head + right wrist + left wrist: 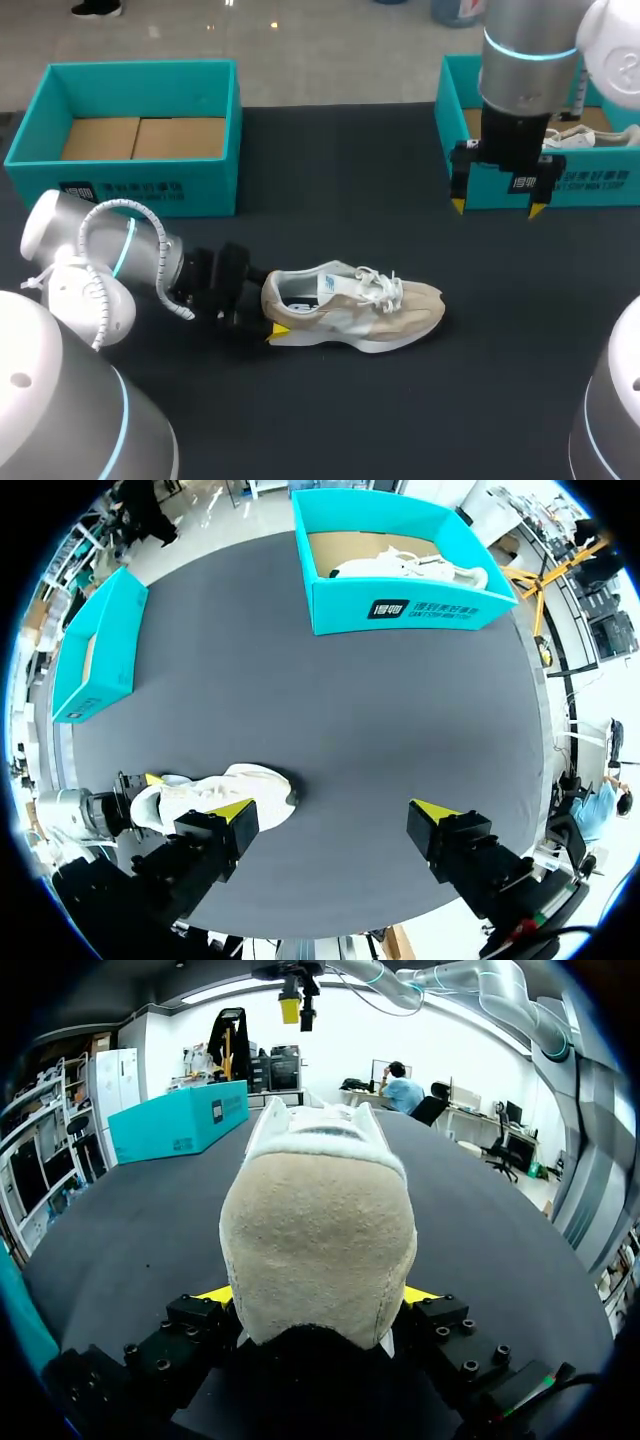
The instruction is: Take the shoe out of the shoebox, open the shoe tongue, remove and reinsert the insole, then place the shoe into the shoebox
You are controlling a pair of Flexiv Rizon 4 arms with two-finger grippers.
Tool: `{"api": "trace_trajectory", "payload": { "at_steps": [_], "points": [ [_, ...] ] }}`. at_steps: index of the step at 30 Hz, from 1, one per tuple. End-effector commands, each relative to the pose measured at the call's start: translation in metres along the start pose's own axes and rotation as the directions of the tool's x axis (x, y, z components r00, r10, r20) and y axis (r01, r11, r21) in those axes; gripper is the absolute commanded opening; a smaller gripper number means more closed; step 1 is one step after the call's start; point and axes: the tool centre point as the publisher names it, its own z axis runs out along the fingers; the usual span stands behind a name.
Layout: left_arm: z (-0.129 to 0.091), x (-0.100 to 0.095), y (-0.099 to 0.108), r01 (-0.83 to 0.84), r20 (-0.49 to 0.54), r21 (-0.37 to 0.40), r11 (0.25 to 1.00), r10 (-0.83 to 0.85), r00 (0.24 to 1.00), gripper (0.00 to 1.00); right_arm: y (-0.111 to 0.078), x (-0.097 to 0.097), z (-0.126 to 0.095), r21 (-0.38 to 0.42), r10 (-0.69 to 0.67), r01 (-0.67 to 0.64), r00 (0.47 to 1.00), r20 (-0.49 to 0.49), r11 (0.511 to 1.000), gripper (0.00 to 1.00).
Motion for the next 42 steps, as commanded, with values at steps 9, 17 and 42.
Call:
{"api": "trace_trajectory", "payload": {
  "at_steps": [9,17,42],
  "points": [
    [0.002,0.000,0.002,0.000,0.002,-0.004,1.000,0.000,1.000,0.00,-0.007,0.010,0.007,-0.041,0.045,-0.044,0.999,0.022,0.998,1.00],
    [0.002,0.000,0.002,0.000,0.002,-0.004,1.000,0.000,1.000,0.00,-0.031,0.059,0.014,-0.114,0.086,-0.083,0.996,0.026,0.990,1.00],
    [0.002,0.000,0.002,0.000,0.002,-0.004,1.000,0.000,1.000,0.00,-0.078,0.152,0.042,-0.044,-0.108,0.110,0.992,0.061,0.993,1.00]
  ]
}}
